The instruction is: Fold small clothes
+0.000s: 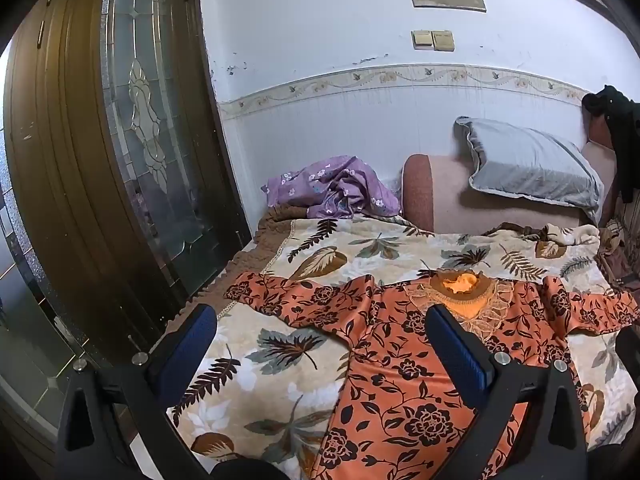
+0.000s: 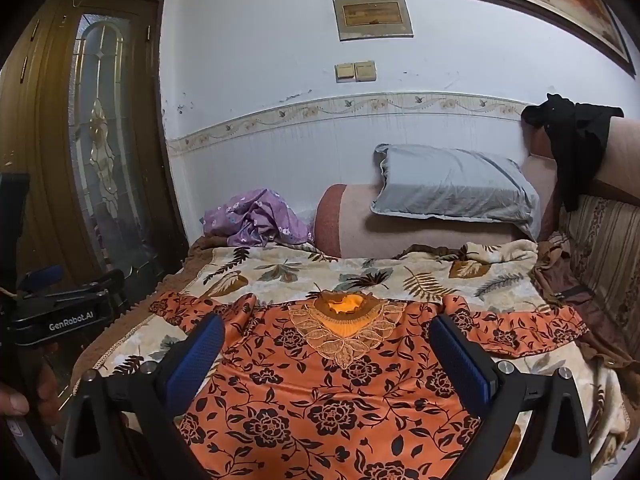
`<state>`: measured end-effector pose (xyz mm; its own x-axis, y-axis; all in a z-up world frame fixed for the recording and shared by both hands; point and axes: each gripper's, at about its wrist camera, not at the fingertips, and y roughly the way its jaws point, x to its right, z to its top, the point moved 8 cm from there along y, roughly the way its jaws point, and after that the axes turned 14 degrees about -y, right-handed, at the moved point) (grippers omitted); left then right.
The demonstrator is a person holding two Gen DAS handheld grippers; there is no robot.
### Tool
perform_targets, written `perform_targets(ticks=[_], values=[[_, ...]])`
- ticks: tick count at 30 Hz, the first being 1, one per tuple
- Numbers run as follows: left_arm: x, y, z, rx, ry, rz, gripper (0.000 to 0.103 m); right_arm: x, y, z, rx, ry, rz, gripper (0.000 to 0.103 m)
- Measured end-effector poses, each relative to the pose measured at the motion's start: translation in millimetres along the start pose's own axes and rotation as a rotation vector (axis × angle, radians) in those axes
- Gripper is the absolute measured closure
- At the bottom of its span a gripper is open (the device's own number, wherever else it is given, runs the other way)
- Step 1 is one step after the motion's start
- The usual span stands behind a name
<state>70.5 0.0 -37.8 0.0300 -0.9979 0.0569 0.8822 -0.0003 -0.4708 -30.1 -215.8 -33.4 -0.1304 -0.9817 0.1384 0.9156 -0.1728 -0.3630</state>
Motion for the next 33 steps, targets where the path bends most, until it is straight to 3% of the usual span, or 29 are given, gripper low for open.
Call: perform_targets(ticks=[33], values=[[4, 29, -11, -0.01, 0.007, 0.014, 0.0, 9, 24, -16, -0.059, 0.03, -0.007, 0.0]])
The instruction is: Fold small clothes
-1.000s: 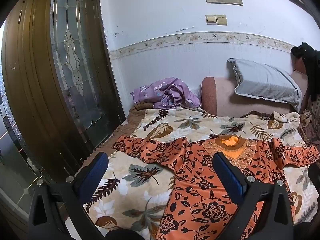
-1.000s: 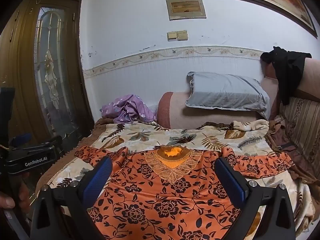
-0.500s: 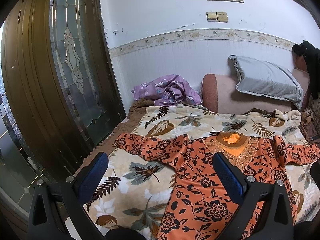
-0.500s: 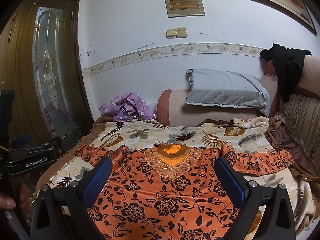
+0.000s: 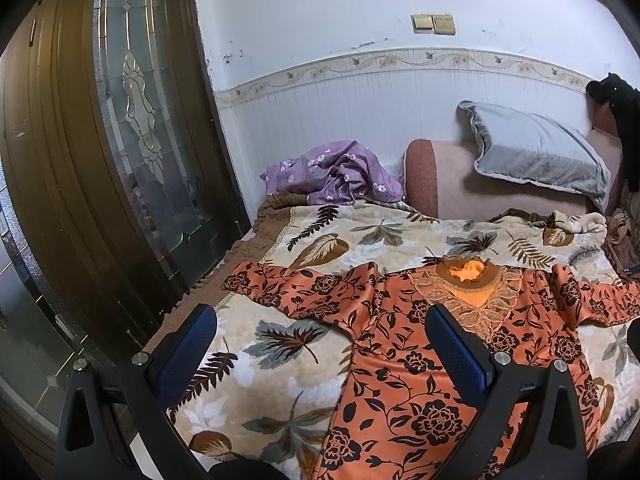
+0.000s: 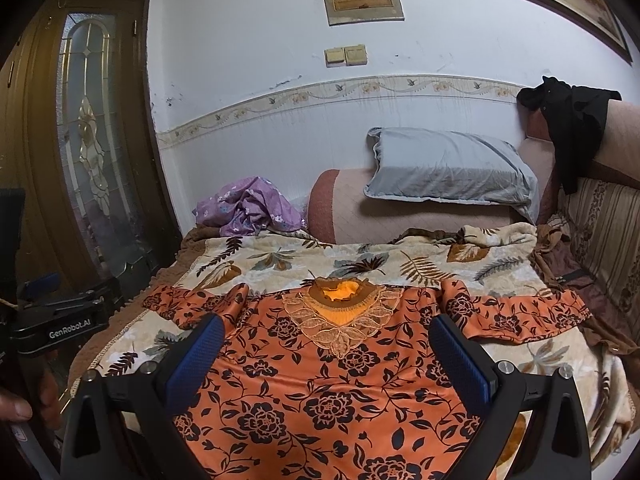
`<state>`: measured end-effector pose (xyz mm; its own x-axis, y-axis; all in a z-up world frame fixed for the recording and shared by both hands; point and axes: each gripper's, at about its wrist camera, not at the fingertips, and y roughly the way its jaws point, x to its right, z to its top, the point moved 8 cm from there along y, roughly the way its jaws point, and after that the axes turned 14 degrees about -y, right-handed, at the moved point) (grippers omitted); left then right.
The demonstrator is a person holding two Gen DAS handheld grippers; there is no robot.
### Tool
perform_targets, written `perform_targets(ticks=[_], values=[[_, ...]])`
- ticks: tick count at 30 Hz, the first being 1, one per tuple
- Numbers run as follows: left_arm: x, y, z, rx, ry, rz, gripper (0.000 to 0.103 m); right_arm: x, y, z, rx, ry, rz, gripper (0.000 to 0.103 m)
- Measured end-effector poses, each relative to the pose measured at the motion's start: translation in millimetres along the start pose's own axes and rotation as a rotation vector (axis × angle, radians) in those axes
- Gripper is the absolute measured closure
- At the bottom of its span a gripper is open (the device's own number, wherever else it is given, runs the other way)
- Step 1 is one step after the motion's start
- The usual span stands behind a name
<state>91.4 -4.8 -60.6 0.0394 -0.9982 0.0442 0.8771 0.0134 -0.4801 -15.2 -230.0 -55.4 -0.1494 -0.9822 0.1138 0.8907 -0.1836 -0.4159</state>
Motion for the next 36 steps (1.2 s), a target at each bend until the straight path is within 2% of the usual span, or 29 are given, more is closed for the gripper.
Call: perform_targets(ticks=[9, 15, 17, 21, 25, 28, 29, 32, 34, 36], values=[[20, 43, -6, -0.026, 0.03, 0.007, 0.0, 14, 40, 6, -0.015, -0.003, -0.02, 0.0], [35, 79, -11, -0.059, 0.041, 0.017, 0.0, 37, 88, 4, -0.043, 0.047, -0.022, 0.0], [40, 96, -20, -0.101, 0.063, 0.029, 0.0, 51, 107, -2, -0.069, 0.085, -0.031, 0.0], [55, 128, -29, -0.128, 0.057, 0.025, 0.0, 94, 148, -23, -0.131, 0.18, -0.07, 0.0], [79, 172, -56, -0.208, 0.065, -0.002, 0.0, 156, 185, -57, -0.206, 0.231, -0.143, 0.0], [99, 209, -98, -0.34, 0.063, -0.042, 0.0, 228, 200, -96, -0.237, 0.358, -0.191, 0.0], [106, 216, -114, -0.391, 0.06, -0.059, 0.0, 261, 201, -117, -0.236, 0.459, -0.201, 0.0], [115, 253, -158, -0.496, 0.114, -0.062, 0.0, 323, 195, -165, -0.193, 0.735, -0.197, 0.0], [123, 265, -188, -0.598, 0.129, -0.074, 0.0, 363, 191, -195, -0.152, 0.928, -0.207, 0.0], [122, 265, -186, -0.571, 0.095, -0.1, 0.0, 386, 192, -214, -0.119, 1.049, -0.181, 0.0]])
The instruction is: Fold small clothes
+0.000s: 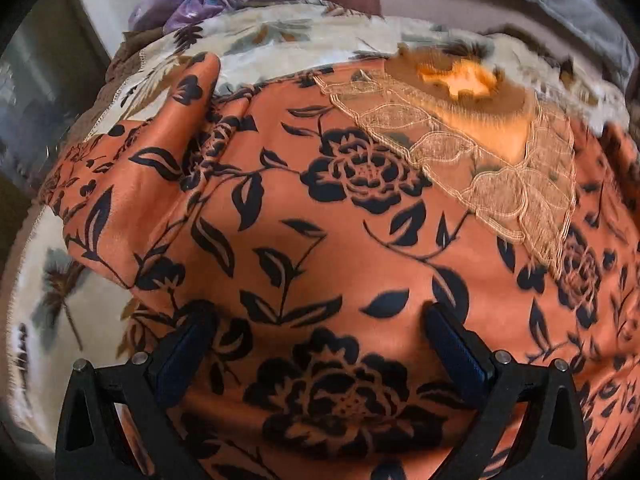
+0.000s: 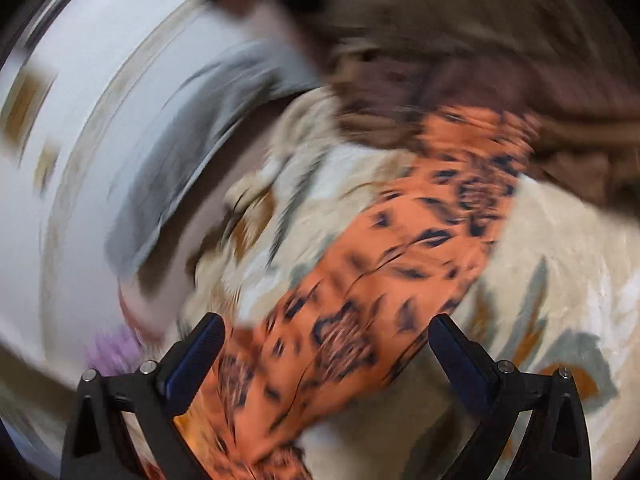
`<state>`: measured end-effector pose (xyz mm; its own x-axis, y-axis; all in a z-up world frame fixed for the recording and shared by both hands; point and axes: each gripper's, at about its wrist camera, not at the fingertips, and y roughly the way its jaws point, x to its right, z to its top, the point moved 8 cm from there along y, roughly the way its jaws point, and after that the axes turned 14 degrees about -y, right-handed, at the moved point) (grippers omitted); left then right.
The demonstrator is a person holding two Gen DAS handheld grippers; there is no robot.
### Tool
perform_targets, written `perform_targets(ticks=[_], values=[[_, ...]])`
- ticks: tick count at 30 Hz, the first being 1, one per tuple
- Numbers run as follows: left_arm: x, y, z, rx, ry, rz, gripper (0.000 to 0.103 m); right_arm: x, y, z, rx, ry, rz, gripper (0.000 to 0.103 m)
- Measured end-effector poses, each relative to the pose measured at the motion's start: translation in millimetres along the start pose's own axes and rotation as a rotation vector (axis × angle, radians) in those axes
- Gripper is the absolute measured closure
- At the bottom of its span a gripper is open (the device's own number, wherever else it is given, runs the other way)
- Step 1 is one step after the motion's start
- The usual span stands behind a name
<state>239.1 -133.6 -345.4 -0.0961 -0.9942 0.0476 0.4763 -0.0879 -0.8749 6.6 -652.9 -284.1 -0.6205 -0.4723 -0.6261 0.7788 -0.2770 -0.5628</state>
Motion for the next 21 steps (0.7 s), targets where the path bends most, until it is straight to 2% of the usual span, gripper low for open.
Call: perform_targets(ticks=[1, 4, 6, 11, 13, 14, 15, 18, 20, 21], values=[[1, -2, 0, 0.009, -0.004, -0.017, 0.0, 11, 4, 3, -0.012, 0.048, 0.007, 0.0], [7, 0, 0, 0.032, 0.011, -0.041, 0.0, 48, 1, 6, 0.012, 0.195, -0.094, 0.009], [1, 3, 1, 0.042, 0.012, -0.025, 0.0, 59, 1, 7, 0.016, 0.235, -0.088, 0.013], [-1, 3, 2, 0.038, 0.01, -0.033, 0.0, 71, 12, 22, 0.054, 0.182, -0.124, 0.02], [-5, 6, 3, 0.034, 0.016, -0.033, 0.0, 81, 18, 34, 0.091, 0.169, -0.148, 0.029], [-5, 6, 4, 0.03, 0.018, -0.036, 0.0, 81, 22, 39, 0.107, 0.159, -0.154, 0.038], [-4, 6, 3, 0.027, 0.022, -0.039, 0.0, 85, 27, 43, 0.11, 0.15, -0.161, 0.054], [-4, 7, 3, 0.02, 0.039, -0.036, 0.0, 96, 35, 47, 0.098, 0.17, -0.148, 0.087], [-4, 6, 3, 0.012, 0.052, -0.039, 0.0, 88, 31, 48, 0.123, 0.198, -0.082, 0.096], [-4, 6, 4, 0.004, 0.062, -0.04, 0.0, 77, 27, 48, 0.132, 0.189, -0.055, 0.096]])
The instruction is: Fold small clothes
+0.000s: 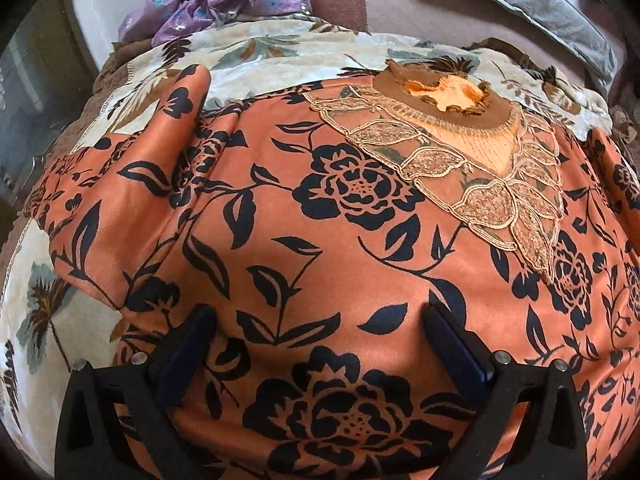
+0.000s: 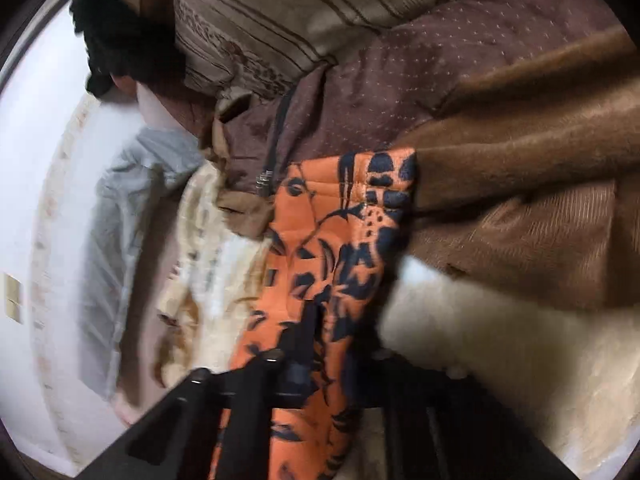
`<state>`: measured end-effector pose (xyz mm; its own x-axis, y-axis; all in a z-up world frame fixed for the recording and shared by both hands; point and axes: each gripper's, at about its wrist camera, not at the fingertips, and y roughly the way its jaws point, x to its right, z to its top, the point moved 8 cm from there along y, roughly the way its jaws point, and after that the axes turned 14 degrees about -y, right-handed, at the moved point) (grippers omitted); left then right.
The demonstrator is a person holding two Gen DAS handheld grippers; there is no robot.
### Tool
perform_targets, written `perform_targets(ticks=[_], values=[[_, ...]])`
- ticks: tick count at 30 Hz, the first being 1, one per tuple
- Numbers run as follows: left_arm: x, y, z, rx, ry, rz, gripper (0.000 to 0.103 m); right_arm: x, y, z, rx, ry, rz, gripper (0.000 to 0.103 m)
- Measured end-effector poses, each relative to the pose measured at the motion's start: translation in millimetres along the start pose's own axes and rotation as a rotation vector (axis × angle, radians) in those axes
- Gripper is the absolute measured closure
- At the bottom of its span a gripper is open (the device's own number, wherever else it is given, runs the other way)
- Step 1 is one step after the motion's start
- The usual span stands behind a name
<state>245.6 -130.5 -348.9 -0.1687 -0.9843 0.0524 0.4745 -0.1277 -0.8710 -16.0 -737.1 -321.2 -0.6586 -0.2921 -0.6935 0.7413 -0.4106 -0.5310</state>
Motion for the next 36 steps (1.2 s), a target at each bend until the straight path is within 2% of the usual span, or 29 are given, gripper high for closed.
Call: perform_targets(ticks=[1, 2, 4, 6, 8, 10, 11, 13, 14, 16, 17, 19, 20, 21, 22, 23, 26, 28, 29, 30, 32, 34, 35, 36], values=[[0, -1, 1, -0.009, 0.011, 0.001, 0.0, -16, -3, -1, 0.0, -0.025, 0.03, 0.096], [-2, -2, 3, -0.012, 0.018, 0.005, 0.0, -48, -9, -4, 0.001, -0.085, 0.079, 0.096], [-5, -9, 10, 0.023, -0.001, 0.019, 0.0, -96, -23, -14, 0.004, -0.16, 0.17, 0.096], [-13, -24, 21, 0.103, -0.024, 0.038, 0.0, -163, -44, -37, -0.009, -0.221, 0.346, 0.096], [-28, -41, 35, 0.181, -0.059, 0.062, 0.0, -229, -62, -75, -0.057, -0.291, 0.504, 0.096], [-46, -54, 45, 0.235, -0.101, 0.101, 0.0, -282, -75, -124, -0.118, -0.378, 0.609, 0.096], [-60, -61, 51, 0.264, -0.132, 0.124, 0.0, -298, -78, -142, -0.142, -0.406, 0.642, 0.096], [-84, -72, 60, 0.306, -0.199, 0.159, 0.0, -336, -80, -202, -0.236, -0.463, 0.732, 0.096], [-96, -77, 61, 0.321, -0.228, 0.17, 0.0, -354, -77, -242, -0.309, -0.495, 0.773, 0.096], [-118, -84, 66, 0.347, -0.29, 0.204, 0.0, -368, -72, -297, -0.422, -0.522, 0.819, 0.092], [-127, -87, 64, 0.354, -0.315, 0.213, 0.0, -372, -62, -338, -0.535, -0.543, 0.82, 0.092], [-146, -90, 65, 0.362, -0.365, 0.224, 0.0, -370, -49, -382, -0.671, -0.565, 0.792, 0.084], [-152, -91, 63, 0.367, -0.38, 0.234, 0.0, -367, -44, -399, -0.73, -0.574, 0.778, 0.07], [-157, -92, 62, 0.37, -0.394, 0.241, 0.0, -362, -42, -413, -0.776, -0.588, 0.767, 0.041], [-162, -93, 61, 0.372, -0.408, 0.241, 0.0, -360, -44, -416, -0.785, -0.589, 0.776, 0.028], [-162, -92, 63, 0.372, -0.42, 0.236, 0.0, -355, -49, -412, -0.759, -0.586, 0.793, 0.021], [-157, -93, 63, 0.378, -0.417, 0.224, 0.0, -349, -66, -402, -0.739, -0.605, 0.809, 0.021], [-144, -99, 64, 0.397, -0.391, 0.183, 0.0, -340, -80, -392, -0.698, -0.619, 0.751, 0.021], [-134, -102, 63, 0.411, -0.366, 0.153, 0.0, -328, -86, -380, -0.664, -0.635, 0.704, 0.021], [-122, -105, 62, 0.422, -0.335, 0.118, 0.0, -308, -87, -364, -0.616, -0.663, 0.616, 0.021], [-94, -108, 59, 0.422, -0.259, 0.033, 0.0, -283, -84, -343, -0.564, -0.674, 0.517, 0.021], [-67, -108, 52, 0.416, -0.193, -0.038, 0.0, -256, -75, -318, -0.529, -0.62, 0.419, 0.022], [-54, -109, 50, 0.416, -0.165, -0.063, 0.0, -246, -70, -308, -0.519, -0.572, 0.395, 0.025], [-40, -109, 48, 0.421, -0.135, -0.086, 0.0, -241, -65, -301, -0.517, -0.538, 0.391, 0.033]])
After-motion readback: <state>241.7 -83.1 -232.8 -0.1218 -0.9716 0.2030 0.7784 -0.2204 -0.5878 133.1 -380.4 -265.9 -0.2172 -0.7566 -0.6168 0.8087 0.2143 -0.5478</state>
